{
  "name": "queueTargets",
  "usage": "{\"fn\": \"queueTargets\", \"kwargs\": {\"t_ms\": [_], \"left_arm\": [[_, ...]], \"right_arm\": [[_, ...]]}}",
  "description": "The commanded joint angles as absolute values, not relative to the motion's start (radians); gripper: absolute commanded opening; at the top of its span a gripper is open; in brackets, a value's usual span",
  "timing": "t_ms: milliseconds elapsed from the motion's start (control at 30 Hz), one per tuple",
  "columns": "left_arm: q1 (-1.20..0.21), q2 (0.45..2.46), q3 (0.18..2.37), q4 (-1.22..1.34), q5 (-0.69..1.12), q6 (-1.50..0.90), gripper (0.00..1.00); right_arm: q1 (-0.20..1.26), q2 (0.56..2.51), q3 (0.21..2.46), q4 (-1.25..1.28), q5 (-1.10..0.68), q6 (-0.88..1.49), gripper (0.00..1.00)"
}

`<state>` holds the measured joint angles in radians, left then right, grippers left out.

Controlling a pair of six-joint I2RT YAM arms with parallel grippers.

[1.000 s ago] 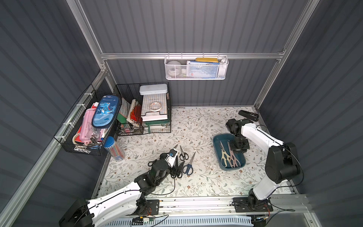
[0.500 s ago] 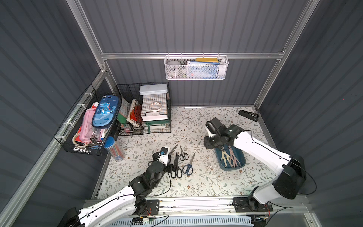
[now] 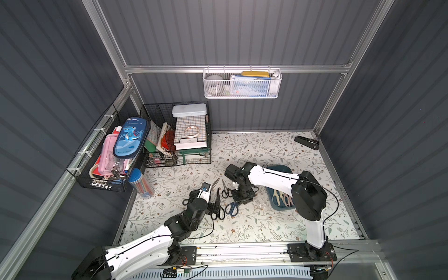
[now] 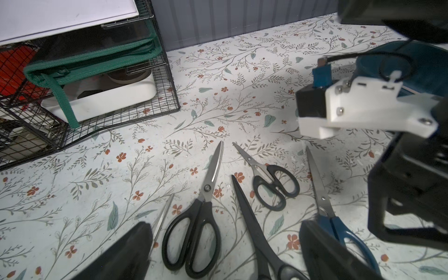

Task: Put the scissors into the storage box
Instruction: Pick up the scissors from the center of the board.

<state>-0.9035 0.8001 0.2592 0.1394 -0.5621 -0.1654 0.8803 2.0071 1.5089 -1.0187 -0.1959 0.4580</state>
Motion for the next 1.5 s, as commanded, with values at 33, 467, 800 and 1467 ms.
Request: {"fn": "queueTargets", "kwargs": {"t_ms": [33, 467, 800, 1467], "left_arm": [[-0.901, 0.788, 0.285, 0.125, -0.580, -0.190, 0.99], [-0.902, 0.799, 0.287, 0.129, -0.558, -0.179, 0.99], [-0.901, 0.785, 0.280, 0.132, -0.546, -0.173, 1.00], [-0.903, 0.921, 0.288, 0.266, -0.152, 0.052, 0.99]], "right_arm": [[0.896, 2.059, 1.526, -1.059, -0.236, 0.444, 0.38], [0.904, 2.150, 1.553, -1.031, -0.160, 0.481, 0.28], [0.842, 2.148, 1.529, -1.002, -0.060, 0.494, 0.07], [0.593, 1.737, 1.411, -1.024, 0.090, 0.223, 0.00]]}}
